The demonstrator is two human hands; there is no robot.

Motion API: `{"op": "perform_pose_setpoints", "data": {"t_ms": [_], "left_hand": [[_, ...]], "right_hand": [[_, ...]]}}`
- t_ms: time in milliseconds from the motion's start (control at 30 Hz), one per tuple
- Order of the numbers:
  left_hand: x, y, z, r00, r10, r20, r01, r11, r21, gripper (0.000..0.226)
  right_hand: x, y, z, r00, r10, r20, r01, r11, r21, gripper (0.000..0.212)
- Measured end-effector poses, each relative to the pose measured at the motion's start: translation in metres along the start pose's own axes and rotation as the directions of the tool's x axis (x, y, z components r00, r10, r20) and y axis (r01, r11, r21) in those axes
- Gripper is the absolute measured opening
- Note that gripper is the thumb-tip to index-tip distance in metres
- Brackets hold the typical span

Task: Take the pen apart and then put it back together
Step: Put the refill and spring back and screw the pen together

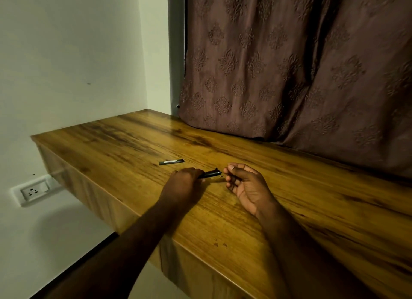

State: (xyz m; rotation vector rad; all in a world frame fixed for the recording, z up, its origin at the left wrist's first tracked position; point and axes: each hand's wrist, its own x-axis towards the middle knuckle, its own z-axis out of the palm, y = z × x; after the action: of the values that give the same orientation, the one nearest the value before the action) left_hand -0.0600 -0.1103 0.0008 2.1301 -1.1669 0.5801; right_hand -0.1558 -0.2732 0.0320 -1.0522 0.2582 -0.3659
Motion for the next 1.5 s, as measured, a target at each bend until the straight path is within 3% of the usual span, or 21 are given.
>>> {"op": "perform_pose_setpoints", "data": {"t_ms": [300, 467, 767, 1067, 1500], "left_hand": [[-0.0017, 0.0020, -0.0044, 1.000, -0.028, -0.005, 0.028, 1.000, 0.004, 0.024], [-0.0012, 0.0024, -0.0044, 1.000, -0.015, -0.018, 0.015, 1.000, 0.005, 0.033], [-0.0023, 0.0033, -0.0049, 0.999, -0.030, -0.026, 0.030, 1.000, -0.006, 0.025], [-0.0026, 0.0048, -0.0074, 0.999, -0.048, 0.002, 0.048, 0.998, -0.032, 0.037], [-0.0032, 0.0071, -0.0083, 0.998, -0.054, 0.023, 0.054, 0.999, -0.010, 0.031]], "right_hand": [[-0.0032, -0.0001, 0.0040, 1.000, -0.020, 0.022, 0.021, 0.999, -0.050, 0.009], [-0.0031, 0.0007, 0.0049, 0.999, -0.028, 0.019, 0.029, 0.998, -0.063, 0.009], [-0.0024, 0.0018, 0.0046, 0.999, -0.031, 0.018, 0.032, 0.997, -0.070, 0.009], [-0.0035, 0.0025, 0.0057, 0.999, -0.045, 0.017, 0.046, 0.995, -0.092, 0.009], [-0.0037, 0.0056, 0.0067, 0.997, -0.068, 0.040, 0.074, 0.976, -0.203, 0.008]]}}
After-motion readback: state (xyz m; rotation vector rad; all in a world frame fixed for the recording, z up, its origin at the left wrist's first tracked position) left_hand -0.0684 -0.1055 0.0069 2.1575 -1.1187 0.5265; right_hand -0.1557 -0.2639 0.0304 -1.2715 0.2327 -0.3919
